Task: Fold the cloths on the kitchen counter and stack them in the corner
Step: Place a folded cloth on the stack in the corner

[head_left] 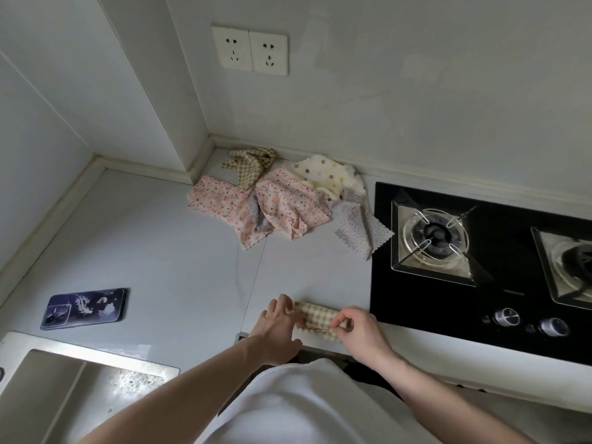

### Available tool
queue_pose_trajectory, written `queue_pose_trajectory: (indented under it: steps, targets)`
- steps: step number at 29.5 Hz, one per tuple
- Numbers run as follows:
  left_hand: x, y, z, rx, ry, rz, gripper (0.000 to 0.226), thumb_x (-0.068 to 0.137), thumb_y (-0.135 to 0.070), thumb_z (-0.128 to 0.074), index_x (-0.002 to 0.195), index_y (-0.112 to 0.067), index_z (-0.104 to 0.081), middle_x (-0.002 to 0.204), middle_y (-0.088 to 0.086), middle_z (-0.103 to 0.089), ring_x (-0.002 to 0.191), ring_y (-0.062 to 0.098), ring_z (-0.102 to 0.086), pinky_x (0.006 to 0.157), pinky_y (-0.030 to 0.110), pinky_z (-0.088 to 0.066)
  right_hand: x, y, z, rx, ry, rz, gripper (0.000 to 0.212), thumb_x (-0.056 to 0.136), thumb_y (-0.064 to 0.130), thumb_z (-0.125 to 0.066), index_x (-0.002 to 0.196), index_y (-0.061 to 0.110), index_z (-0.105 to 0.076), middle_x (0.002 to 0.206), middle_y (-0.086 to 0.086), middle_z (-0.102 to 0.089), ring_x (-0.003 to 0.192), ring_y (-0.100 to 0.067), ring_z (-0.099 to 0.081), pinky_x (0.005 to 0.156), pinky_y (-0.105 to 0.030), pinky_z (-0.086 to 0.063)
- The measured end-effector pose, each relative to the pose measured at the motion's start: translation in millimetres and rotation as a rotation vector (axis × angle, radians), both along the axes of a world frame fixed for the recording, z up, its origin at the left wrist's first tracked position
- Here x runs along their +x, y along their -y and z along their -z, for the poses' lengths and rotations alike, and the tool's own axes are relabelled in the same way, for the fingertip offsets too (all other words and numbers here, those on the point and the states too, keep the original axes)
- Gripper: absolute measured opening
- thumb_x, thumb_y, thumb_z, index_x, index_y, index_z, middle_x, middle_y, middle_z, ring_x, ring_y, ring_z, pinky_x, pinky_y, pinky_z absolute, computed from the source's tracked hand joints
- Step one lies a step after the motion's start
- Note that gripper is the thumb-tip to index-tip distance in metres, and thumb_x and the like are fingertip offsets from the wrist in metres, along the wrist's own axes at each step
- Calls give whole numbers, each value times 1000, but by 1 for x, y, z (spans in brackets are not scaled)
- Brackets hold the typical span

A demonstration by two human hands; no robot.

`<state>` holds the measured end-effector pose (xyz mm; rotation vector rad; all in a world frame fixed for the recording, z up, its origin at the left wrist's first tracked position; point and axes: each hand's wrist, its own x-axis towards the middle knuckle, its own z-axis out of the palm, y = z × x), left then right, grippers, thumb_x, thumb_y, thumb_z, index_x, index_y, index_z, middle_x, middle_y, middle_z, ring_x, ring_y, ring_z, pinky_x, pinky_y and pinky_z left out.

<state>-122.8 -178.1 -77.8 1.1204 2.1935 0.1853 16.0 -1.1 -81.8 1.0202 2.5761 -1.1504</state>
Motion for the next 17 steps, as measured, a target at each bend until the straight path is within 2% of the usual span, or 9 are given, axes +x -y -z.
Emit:
queue_pose_trajectory:
  steps: [2, 4, 5, 7, 9, 10, 13, 15, 17]
  targets:
    - [0, -2, -3, 135, 21, -112, 33, 85, -37, -61, 117, -31, -65, 132, -5, -34, 123, 19, -41, 105, 36, -44, 1, -1, -9, -43, -45, 39, 27, 81, 7, -73, 68, 30, -68, 83, 9, -67, 66, -4, -56, 63, -16, -42]
    - [-1, -8, -10, 304, 37, -235, 26, 86, -34, -65, 111, -29, -66, 127, -9, -39, 121, 16, -46, 101, 28, -45, 2, -5, -21, -83, -94, 65, 28, 81, 5, -74, 68, 30, -70, 84, 10, -68, 68, -4, -57, 64, -16, -45]
    - [-3, -12, -15, 360, 50, -290, 28, 86, -33, -67, 113, -28, -64, 126, -10, -40, 120, 15, -47, 98, 23, -43, 3, -7, -27, -98, -114, 64, 28, 81, 5, -75, 68, 30, -70, 86, 12, -68, 70, -4, -59, 67, -17, -47]
    - [-6, -22, -28, 417, 119, -335, 49, 83, -34, -74, 128, -28, -54, 129, -12, -42, 121, 11, -46, 97, 21, -41, 5, -13, -42, -122, -144, 43, 28, 81, 6, -77, 69, 30, -71, 88, 18, -67, 78, -5, -63, 71, -16, -50]
    - [-10, -34, -43, 396, 229, -318, 67, 80, -38, -77, 139, -32, -46, 135, -15, -42, 123, 9, -43, 104, 26, -41, 9, -19, -57, -138, -168, 22, 27, 83, 6, -78, 71, 29, -72, 91, 22, -65, 83, -4, -65, 73, -12, -49]
    - [-11, -40, -50, 379, 285, -304, 64, 79, -39, -78, 137, -33, -50, 134, -15, -47, 121, 11, -47, 104, 30, -46, 12, -23, -65, -141, -181, 22, 26, 83, 6, -78, 71, 28, -72, 91, 22, -65, 85, -4, -65, 74, -13, -50]
    - [-11, -58, -71, 352, 537, -349, 30, 82, -32, -79, 107, -19, -69, 103, 0, -72, 93, 20, -70, 88, 43, -58, 27, -37, -86, -177, -234, 74, 31, 83, 2, -78, 69, 27, -70, 90, 18, -66, 86, -6, -67, 76, -20, -53]
    - [-4, -70, -82, 390, 660, -371, 23, 86, -23, -79, 97, -7, -68, 85, 8, -74, 78, 23, -71, 76, 42, -57, 41, -46, -97, -214, -265, 127, 31, 83, 2, -78, 69, 26, -66, 84, 15, -68, 84, -7, -69, 75, -23, -54]
    - [11, -84, -96, 450, 726, -374, 22, 90, -11, -77, 97, 3, -62, 78, 10, -67, 71, 21, -64, 66, 33, -53, 59, -54, -107, -252, -292, 186, 24, 83, 6, -80, 74, 20, -62, 79, 14, -68, 84, -8, -70, 72, -24, -55]
